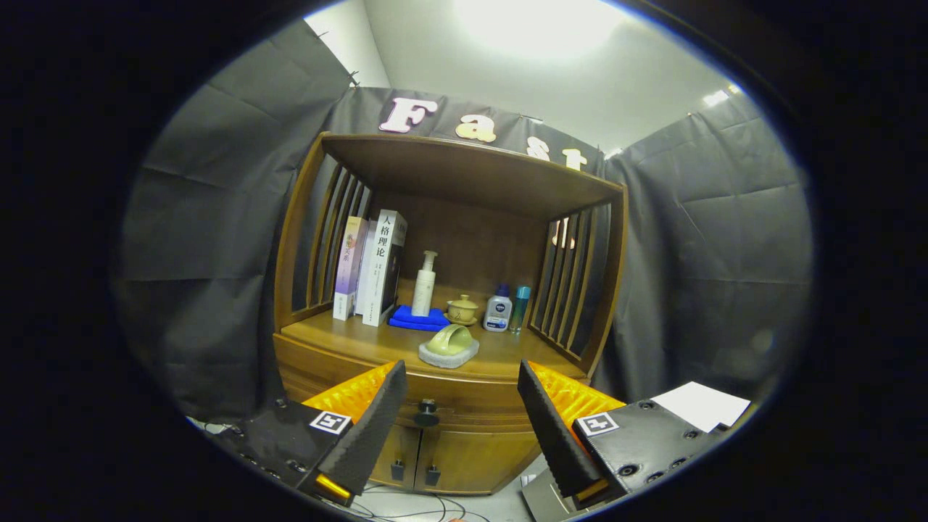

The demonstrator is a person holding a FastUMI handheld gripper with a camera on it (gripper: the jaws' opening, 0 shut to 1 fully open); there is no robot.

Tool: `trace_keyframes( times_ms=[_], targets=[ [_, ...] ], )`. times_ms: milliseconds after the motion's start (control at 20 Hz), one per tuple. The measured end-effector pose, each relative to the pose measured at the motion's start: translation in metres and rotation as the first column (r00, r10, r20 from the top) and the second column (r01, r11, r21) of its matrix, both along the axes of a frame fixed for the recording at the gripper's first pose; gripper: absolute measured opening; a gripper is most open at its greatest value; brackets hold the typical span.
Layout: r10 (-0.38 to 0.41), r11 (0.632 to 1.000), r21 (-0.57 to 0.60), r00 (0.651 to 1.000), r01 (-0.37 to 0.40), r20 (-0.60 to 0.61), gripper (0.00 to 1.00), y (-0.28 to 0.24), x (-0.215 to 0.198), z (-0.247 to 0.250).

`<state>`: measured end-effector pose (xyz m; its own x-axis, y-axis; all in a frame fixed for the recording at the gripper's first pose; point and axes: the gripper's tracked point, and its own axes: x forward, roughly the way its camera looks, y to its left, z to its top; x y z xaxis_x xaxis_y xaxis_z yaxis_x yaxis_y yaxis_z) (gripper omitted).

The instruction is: Pull open the drawer, take out the items inside it, and place them on the countertop above the cabinet.

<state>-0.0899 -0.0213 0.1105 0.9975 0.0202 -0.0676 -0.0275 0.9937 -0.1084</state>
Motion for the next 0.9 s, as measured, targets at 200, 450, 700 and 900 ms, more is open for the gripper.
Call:
trace_keyframes(
  times_ms=[200,450,700,900],
  targets=[
    [-0.003,0.998,0.063,1.000,0.002,0.026,0.97,-0.002,-0.026,0.012],
    [-0.036,0.998,0.047,0.998,0.034,0.042,0.97,-0.011,-0.041,0.017],
    [-0.048,0.999,0.006,0.997,0.048,0.053,0.97,-0.011,-0.044,0.022],
    [-0.052,0.999,0.013,0.997,0.052,0.054,0.97,-0.011,-0.046,0.023]
  ],
)
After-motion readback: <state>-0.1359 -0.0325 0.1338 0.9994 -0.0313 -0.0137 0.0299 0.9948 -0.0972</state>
